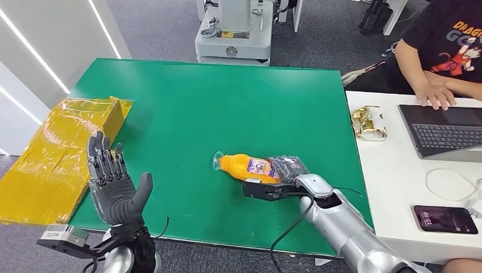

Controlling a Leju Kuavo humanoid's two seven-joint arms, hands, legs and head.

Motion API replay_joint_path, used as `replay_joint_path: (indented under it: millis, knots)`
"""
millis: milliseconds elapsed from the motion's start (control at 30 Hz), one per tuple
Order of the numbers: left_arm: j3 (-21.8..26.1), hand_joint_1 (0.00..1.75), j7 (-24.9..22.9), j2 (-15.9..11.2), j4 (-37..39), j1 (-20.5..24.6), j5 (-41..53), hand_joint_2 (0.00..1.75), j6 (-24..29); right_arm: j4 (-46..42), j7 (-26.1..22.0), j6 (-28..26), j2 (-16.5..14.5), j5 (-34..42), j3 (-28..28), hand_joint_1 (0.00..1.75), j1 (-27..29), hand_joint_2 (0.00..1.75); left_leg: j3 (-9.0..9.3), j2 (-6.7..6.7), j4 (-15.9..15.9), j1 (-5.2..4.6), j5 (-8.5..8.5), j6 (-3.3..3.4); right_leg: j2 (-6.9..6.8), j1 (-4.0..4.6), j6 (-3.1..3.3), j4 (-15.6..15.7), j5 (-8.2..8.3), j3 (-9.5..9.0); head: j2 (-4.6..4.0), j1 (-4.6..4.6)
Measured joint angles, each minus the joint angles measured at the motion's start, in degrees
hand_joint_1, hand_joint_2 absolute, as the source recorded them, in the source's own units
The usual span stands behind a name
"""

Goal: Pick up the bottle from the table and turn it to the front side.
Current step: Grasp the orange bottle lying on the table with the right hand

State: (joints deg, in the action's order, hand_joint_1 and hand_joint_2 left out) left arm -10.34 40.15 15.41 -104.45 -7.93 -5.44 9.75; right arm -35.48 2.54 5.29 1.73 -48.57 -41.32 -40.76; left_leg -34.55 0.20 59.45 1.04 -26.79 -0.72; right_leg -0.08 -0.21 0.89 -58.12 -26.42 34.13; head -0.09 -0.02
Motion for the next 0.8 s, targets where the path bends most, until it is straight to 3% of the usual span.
replay_joint_path:
  millis: [267,400,800]
  knots:
    - [0.25,0.0,0.0,0.07,0.01,-0.02,0.89,1.75,0.19,-11.91,1.11,-14.72,-0.41,-1.26,5.75,1.75,8.16,1.75,-0.04,-0.06,-0.01,0.01,-0.01,0.0,-0.04,0.0,-0.01,0.02,-0.02,0.02,0.0,0.0]
    - [0.25,0.0,0.0,0.07,0.14,0.0,1.01,1.75,-0.04,-20.42,0.26,-17.82,-0.57,-1.71,9.01,1.75,13.82,1.75,-0.06,-0.05,-0.02,0.0,-0.04,0.01,-0.03,0.0,-0.01,0.02,-0.04,0.04,0.0,0.0]
    - [-0.03,0.0,-0.02,-0.35,1.5,0.27,0.99,1.75,-0.23,-32.01,-15.52,-23.47,-1.68,1.72,11.96,1.75,20.92,1.75,-0.04,-0.03,-0.02,0.0,-0.03,0.02,-0.02,0.0,-0.02,0.02,-0.04,0.03,0.0,0.0]
